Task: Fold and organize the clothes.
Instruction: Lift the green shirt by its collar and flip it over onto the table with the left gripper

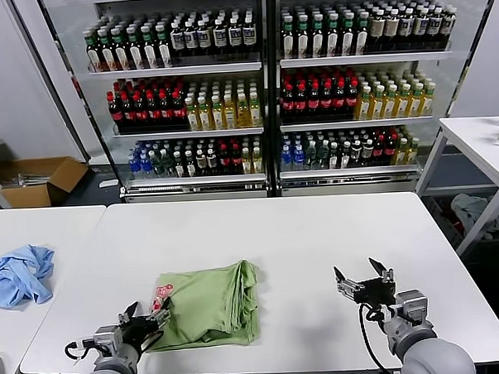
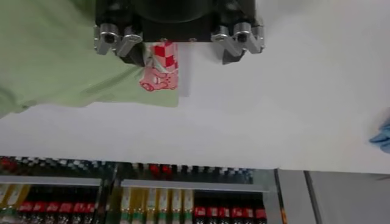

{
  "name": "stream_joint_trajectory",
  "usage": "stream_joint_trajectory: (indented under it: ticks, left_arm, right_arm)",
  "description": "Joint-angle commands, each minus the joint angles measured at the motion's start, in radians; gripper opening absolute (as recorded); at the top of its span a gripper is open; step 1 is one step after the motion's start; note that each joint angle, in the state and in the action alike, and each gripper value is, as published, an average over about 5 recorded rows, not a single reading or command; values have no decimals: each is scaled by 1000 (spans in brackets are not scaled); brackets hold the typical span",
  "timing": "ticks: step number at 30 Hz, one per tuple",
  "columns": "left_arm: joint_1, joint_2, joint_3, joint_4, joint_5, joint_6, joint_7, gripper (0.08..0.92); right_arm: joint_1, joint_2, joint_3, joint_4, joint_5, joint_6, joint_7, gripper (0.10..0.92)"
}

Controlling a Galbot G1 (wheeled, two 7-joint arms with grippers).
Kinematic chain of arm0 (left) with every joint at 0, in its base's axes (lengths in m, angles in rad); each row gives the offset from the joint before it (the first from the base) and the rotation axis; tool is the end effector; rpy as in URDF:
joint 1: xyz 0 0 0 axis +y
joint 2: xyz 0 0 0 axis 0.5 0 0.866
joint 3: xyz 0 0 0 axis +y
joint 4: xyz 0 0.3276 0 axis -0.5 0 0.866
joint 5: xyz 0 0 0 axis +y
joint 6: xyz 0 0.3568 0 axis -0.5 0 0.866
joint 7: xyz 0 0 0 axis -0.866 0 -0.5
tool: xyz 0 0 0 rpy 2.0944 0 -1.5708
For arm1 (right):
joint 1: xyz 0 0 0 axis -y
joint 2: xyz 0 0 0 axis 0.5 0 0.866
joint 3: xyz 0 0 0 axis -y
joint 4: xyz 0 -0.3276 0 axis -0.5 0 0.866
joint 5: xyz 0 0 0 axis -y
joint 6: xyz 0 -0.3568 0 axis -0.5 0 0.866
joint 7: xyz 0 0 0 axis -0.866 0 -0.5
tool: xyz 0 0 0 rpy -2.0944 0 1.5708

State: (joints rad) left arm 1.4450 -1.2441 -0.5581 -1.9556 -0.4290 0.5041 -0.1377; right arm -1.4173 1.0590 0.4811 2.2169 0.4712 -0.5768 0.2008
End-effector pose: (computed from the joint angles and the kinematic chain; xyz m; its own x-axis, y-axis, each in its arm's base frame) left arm 0.2351 0.0730 -0.2938 -0.8604 -0.0040 0.5097 -0.0313 0.9985 -0.0449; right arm 0.2276 -0.0447 -0.2001 -0.9204 -0.1140 0.3740 -0.1507 0.9861 -0.0701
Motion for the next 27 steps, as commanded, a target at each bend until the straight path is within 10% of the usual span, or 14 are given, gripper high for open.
stream_joint_trajectory:
  ticks: [1, 19, 27]
  left_arm:
    - [-2, 2, 3, 27, 2, 7, 32, 696]
    - [17, 23, -42, -31, -84, -53, 81, 187]
    - [63, 112, -347, -262, -338, 60, 72, 111]
  right_arm:
    - [-1, 1, 2, 4, 0, 0, 0, 823]
    - [-7, -4, 16, 13, 1, 0, -2, 823]
    - [-4, -13, 26, 12, 5, 0, -4, 823]
